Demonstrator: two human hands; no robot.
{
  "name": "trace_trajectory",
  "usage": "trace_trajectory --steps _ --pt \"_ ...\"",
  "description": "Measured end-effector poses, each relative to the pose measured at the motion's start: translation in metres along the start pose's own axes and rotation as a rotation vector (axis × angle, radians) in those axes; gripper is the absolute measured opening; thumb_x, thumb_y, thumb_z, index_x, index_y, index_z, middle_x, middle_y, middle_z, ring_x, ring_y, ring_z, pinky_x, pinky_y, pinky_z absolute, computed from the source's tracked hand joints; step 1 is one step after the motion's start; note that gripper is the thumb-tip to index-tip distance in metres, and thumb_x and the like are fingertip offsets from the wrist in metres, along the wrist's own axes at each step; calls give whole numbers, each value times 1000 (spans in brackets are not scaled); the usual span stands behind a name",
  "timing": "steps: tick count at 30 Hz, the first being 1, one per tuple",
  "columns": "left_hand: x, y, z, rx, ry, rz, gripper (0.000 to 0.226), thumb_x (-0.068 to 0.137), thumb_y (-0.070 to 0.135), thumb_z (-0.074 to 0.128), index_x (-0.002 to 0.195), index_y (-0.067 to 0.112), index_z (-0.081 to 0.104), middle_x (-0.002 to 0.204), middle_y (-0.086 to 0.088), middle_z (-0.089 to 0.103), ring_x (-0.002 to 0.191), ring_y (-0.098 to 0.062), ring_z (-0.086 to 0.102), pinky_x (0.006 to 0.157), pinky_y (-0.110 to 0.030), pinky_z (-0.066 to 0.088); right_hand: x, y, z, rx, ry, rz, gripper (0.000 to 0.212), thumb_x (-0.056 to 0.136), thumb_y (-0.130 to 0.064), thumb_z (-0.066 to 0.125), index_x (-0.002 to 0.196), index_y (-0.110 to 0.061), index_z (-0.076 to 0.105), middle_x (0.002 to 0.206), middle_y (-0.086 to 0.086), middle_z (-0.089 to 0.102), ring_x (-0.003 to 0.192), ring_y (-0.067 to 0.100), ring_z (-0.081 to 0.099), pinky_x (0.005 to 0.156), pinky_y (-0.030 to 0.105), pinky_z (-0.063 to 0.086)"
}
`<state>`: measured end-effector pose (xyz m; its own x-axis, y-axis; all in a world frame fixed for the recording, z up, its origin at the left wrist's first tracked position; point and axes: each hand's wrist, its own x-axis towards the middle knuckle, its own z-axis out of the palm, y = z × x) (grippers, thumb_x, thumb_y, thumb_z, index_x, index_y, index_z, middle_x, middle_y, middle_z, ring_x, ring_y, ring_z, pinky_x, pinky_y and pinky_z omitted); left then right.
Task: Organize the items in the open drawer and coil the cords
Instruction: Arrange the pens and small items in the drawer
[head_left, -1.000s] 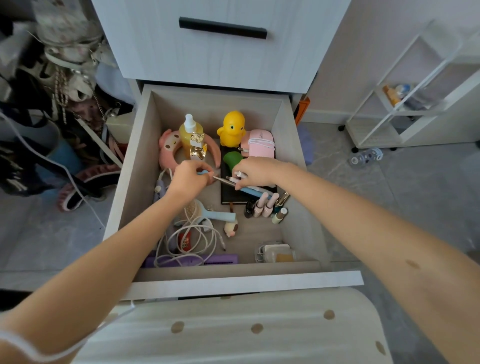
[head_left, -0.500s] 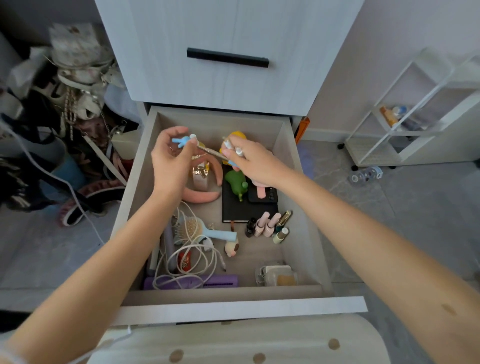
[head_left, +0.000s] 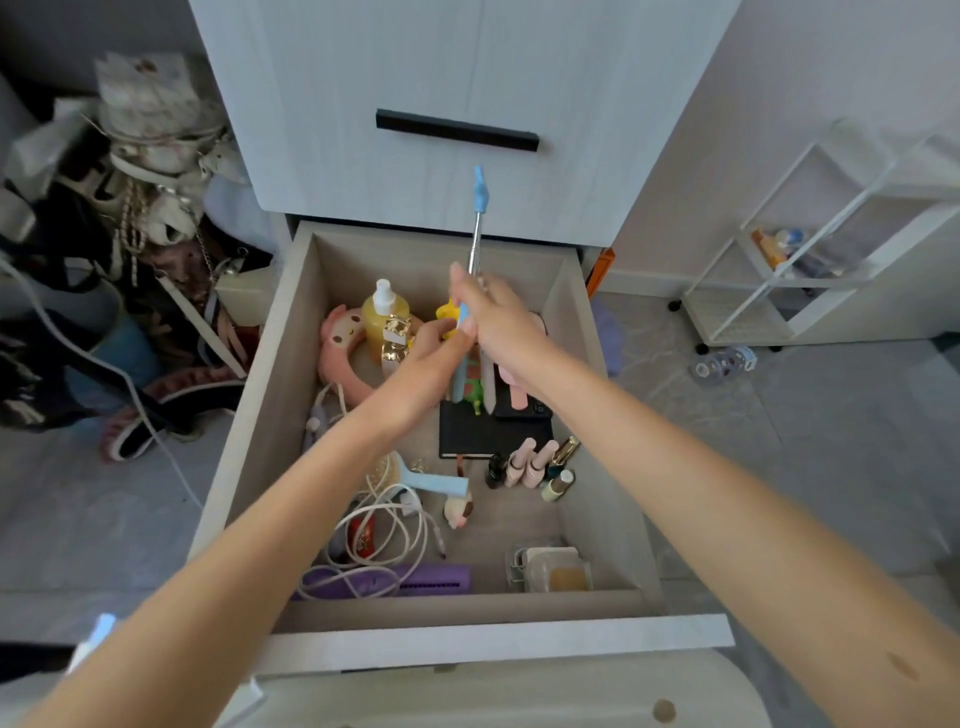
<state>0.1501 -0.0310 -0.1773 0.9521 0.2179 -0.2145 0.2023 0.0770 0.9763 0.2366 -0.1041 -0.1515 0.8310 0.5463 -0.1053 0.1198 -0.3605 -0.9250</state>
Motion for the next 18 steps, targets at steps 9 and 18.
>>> trace_trajectory --steps 9,18 --pt "-5 -10 -6 46 6 70 17 99 23 42 85 13 41 66 1 36 46 -2 37 43 -20 36 4 4 -7 41 -196 174 44 100 -50 22 108 -21 54 124 8 54 110 17 50 83 25 40" --pt "-5 -1 -24 47 463 225 34 98 17 45 64 17 46 36 12 45 42 -10 35 44 -26 29 16 58 -7 -1155 -377 21 78 77 -60 64 141 -25 33 143 11 34 123 31 44 86 35 40"
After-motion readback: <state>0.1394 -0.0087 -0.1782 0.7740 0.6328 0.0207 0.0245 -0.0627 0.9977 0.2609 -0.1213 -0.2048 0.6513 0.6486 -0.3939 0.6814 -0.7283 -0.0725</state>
